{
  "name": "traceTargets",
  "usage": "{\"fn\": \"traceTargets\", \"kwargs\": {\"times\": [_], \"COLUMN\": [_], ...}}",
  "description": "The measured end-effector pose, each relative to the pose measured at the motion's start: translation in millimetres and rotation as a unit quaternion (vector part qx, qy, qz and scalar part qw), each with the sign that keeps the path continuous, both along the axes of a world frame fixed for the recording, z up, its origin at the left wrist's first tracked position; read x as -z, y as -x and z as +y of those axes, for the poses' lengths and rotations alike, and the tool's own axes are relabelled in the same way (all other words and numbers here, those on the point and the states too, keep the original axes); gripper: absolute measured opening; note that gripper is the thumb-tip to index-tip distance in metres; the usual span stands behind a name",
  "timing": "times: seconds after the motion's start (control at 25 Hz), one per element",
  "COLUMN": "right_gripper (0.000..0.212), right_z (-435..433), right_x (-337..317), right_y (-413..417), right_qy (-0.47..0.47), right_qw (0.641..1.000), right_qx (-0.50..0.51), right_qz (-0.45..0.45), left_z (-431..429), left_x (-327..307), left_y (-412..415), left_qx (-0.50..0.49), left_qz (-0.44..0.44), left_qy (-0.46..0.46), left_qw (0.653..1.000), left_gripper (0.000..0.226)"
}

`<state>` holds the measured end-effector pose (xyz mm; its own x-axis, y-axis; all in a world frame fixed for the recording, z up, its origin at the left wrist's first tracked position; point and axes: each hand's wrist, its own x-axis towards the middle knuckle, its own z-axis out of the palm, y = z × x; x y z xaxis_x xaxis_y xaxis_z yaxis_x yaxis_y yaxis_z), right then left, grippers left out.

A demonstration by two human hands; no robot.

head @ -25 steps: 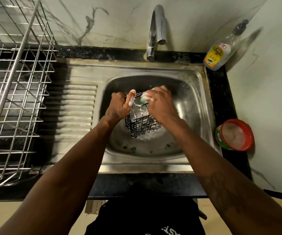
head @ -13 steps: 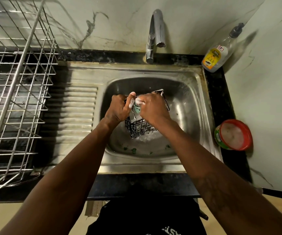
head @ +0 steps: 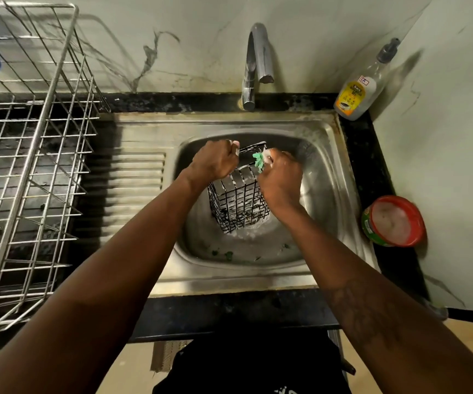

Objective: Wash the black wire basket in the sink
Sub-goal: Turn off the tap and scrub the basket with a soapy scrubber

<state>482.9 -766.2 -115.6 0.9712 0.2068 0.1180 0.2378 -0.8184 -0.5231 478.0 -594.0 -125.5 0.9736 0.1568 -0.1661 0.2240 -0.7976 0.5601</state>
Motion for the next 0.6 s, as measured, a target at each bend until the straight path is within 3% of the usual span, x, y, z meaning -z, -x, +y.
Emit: {"fn": "traceTargets", "kwargs": {"times": [0.12,0.2,0.28,0.36,0.44,0.52,0.6], "right_gripper": [0.026,0.026,0.025,0.023,0.021,0.018,0.018], "right_z": [-4,-10,-12,-10,-7,-8,-11], "right_x": [-2,-2,-3,-9,-12,-4,11], "right_y": [-2,-5,-4,-5,-10,-16,-19], "right_qy": [0.018,0.007,-0.029,-0.082,-0.139,-0.172,-0.202], "right_qw": [1.000,1.000,1.000,0.995,0.984,0.975,0.966], "right_qx": [-0.004,-0.005,-0.004,0.038,0.110,0.135,0.136], "right_qz": [-0.003,0.007,-0.006,-0.029,-0.004,0.043,0.084], "left_z": [-24,-34,-32,-25,-19,-12,-7], "left_x": [-6,-10,-10,-4,6,24,38], "left_y": [-13,-19,-18,-13,-2,9,18], "left_qx": [0.008,-0.039,-0.111,-0.219,-0.334,-0.392,-0.419], "left_qz": [0.050,0.074,0.093,0.075,0.056,0.038,0.043], "left_qy": [-0.080,-0.028,0.085,0.290,0.448,0.485,0.473], "left_qw": [0.996,0.996,0.986,0.928,0.827,0.780,0.774], "left_gripper": [0.055,0.050,0.038,0.027,0.026,0.031,0.036]}}
